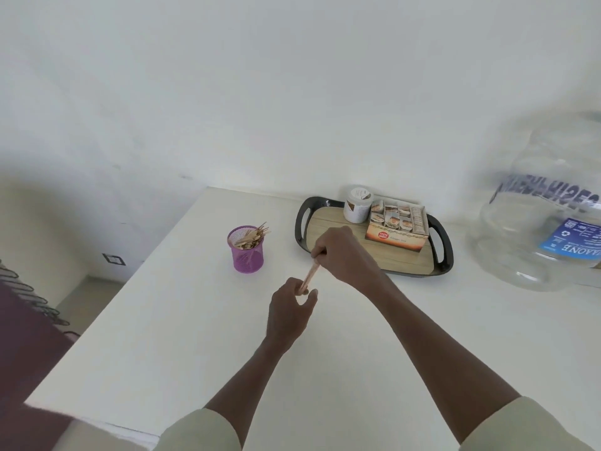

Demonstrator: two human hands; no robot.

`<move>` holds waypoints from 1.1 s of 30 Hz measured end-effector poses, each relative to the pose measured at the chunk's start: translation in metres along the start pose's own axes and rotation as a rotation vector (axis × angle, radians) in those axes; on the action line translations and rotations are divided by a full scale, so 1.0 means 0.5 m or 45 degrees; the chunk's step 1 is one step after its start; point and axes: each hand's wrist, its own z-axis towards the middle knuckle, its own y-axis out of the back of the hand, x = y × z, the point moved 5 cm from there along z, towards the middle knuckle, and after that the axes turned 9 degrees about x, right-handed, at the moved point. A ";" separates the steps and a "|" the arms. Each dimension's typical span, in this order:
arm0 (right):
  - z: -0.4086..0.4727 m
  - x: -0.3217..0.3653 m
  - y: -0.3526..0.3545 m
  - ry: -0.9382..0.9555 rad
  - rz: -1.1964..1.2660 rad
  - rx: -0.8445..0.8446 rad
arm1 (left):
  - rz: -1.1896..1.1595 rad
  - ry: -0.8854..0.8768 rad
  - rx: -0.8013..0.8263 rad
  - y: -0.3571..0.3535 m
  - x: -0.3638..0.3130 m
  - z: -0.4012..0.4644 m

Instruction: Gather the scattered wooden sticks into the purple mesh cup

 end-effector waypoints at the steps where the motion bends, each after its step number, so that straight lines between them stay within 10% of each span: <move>1: 0.014 0.005 0.008 0.012 0.006 -0.045 | 0.093 0.006 -0.004 0.008 0.023 0.001; 10: 0.153 0.100 0.018 0.112 0.126 -0.318 | 0.680 -0.019 0.172 0.016 0.159 0.003; 25: 0.312 0.142 -0.182 0.181 -0.190 0.089 | 0.705 -0.044 0.058 0.016 0.153 0.007; 33: 0.309 0.124 -0.180 0.288 -0.063 -0.083 | 0.722 -0.019 0.080 0.018 0.151 0.005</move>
